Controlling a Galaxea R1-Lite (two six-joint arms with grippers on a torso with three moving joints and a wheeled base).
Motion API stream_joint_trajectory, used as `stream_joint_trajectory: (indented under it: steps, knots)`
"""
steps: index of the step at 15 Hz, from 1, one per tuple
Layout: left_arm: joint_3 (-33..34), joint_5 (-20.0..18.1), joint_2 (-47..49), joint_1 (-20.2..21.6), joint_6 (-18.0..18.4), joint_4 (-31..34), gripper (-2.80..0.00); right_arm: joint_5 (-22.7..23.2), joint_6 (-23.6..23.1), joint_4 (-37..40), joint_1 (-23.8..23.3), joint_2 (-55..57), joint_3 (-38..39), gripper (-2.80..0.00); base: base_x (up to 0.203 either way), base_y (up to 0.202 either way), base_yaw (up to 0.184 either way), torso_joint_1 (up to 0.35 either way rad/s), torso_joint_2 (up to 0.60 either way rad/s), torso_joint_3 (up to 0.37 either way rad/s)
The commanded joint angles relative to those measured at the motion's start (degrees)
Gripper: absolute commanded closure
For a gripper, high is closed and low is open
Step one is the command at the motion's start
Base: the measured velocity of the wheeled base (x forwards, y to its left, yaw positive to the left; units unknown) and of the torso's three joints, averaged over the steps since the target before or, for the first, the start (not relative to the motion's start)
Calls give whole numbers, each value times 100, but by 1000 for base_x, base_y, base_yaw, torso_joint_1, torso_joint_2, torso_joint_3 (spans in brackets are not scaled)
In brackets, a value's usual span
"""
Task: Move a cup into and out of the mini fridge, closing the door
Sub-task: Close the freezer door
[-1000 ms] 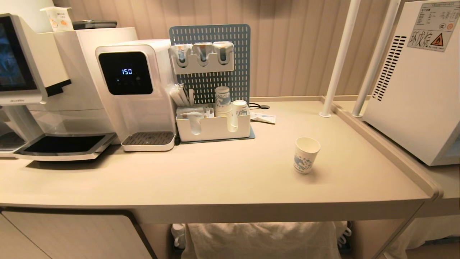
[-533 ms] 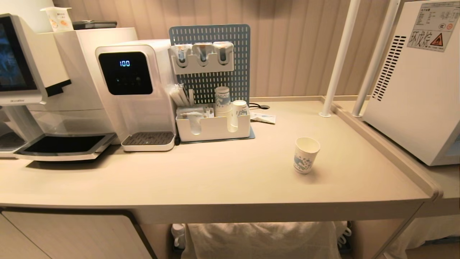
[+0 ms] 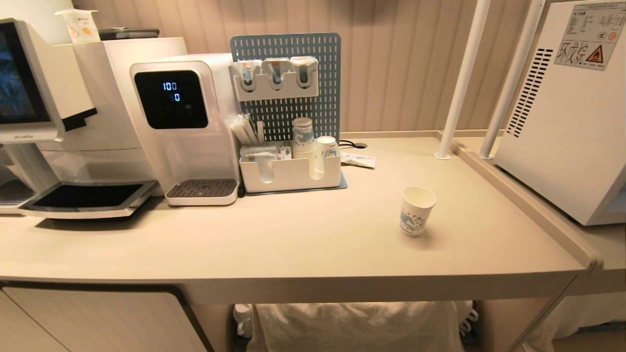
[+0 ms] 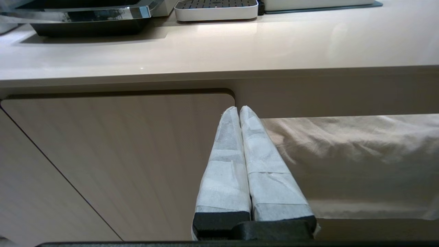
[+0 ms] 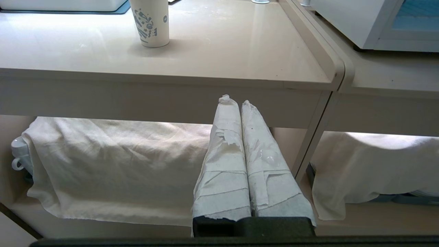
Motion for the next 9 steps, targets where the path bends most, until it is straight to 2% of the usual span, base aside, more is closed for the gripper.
stream_joint_trajectory:
  steps: [1, 4, 9]
  knots:
    - [3, 7, 7, 1, 182, 38, 0, 7, -27, -5, 3, -8, 0, 0, 0, 0, 0, 0, 0, 0]
    - [3, -2, 7, 1, 220, 5, 0, 7, 8, -5, 3, -9, 0, 0, 0, 0, 0, 0, 0, 0]
    - [3, 25, 7, 1, 144, 24, 0, 7, 8, -5, 3, -7, 0, 0, -175, 0, 1, 1, 2, 2]
